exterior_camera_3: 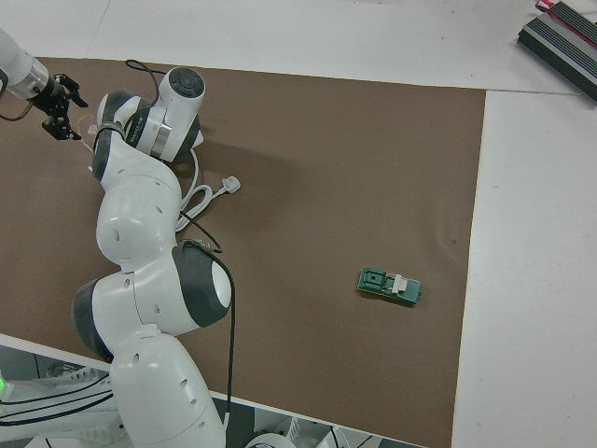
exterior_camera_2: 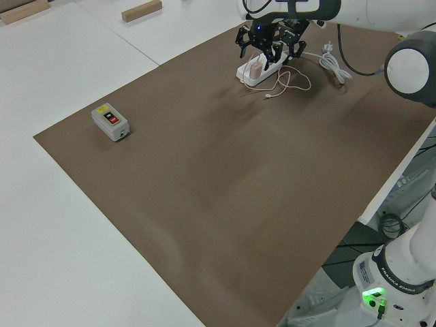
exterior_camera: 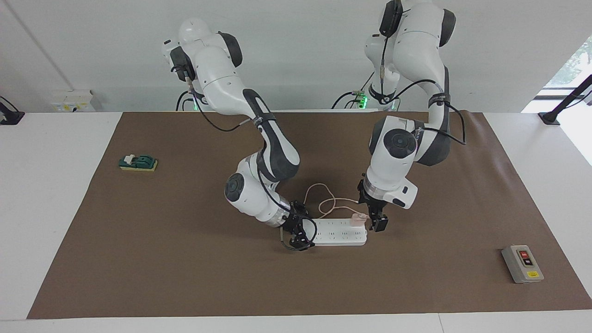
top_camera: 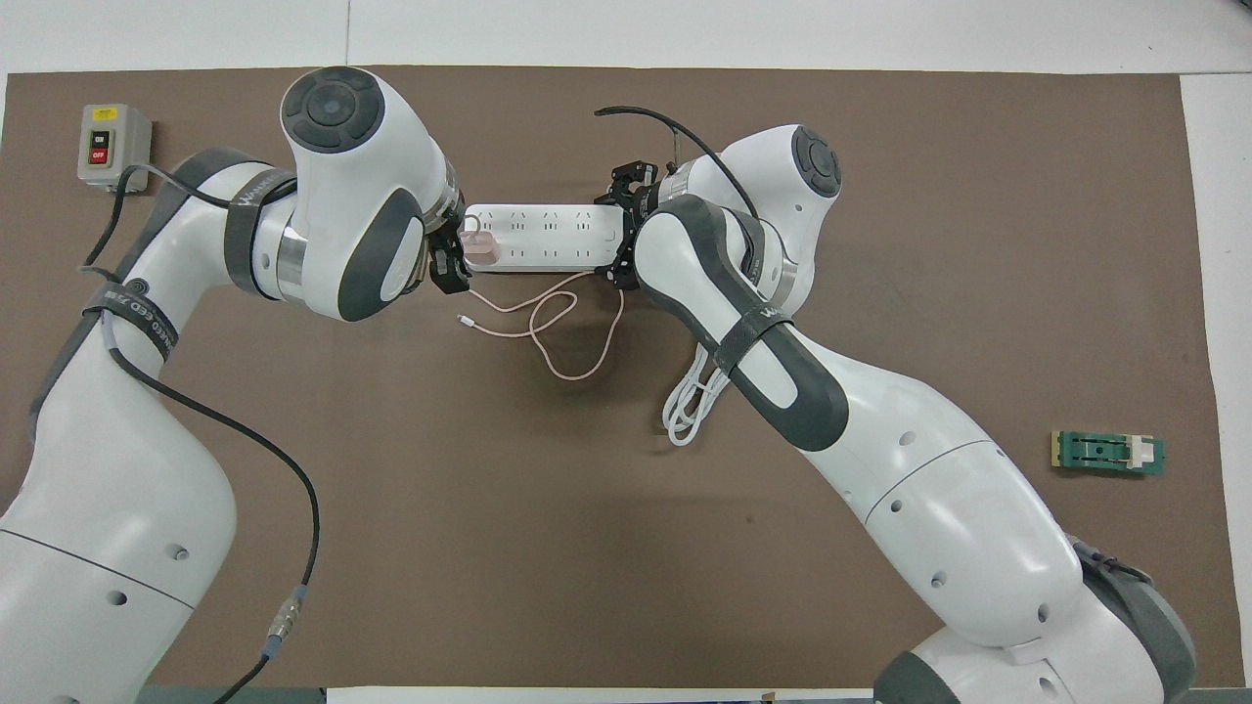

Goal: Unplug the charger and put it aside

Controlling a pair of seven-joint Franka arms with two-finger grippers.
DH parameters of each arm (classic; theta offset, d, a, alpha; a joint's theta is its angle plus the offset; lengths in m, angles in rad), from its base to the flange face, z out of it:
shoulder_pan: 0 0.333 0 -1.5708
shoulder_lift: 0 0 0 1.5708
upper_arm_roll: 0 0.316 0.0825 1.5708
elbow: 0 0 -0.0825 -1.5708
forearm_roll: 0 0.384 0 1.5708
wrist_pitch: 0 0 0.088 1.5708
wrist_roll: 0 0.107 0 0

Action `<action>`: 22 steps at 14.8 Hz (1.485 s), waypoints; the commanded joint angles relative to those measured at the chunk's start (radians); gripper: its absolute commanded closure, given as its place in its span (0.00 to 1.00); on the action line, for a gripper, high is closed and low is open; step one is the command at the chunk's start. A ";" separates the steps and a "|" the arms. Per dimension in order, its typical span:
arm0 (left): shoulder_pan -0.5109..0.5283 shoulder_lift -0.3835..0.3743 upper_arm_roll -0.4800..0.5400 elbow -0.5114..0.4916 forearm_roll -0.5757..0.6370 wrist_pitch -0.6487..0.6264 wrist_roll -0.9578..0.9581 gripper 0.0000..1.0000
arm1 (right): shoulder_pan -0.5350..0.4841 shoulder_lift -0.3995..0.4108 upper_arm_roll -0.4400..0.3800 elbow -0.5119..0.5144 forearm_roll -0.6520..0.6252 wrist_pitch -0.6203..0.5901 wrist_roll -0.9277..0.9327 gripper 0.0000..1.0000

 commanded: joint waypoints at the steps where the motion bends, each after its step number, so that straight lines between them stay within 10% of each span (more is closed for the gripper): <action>1: -0.019 0.001 0.020 -0.019 0.028 0.038 -0.026 0.00 | 0.003 0.014 -0.006 0.017 -0.018 0.017 0.016 0.04; 6: -0.063 -0.007 0.020 -0.090 0.031 0.112 -0.028 0.02 | 0.003 0.012 -0.005 0.007 -0.018 0.036 0.014 0.04; 7: -0.063 -0.010 0.020 -0.099 0.037 0.111 -0.028 0.15 | 0.003 0.012 -0.006 0.006 -0.018 0.036 0.016 0.04; 9: -0.060 -0.010 0.020 -0.089 0.049 0.079 -0.022 1.00 | 0.003 0.012 -0.006 0.006 -0.018 0.037 0.016 0.04; 22: -0.042 -0.002 0.017 -0.009 0.064 -0.036 0.013 1.00 | 0.003 0.012 -0.005 0.004 -0.017 0.037 0.016 0.04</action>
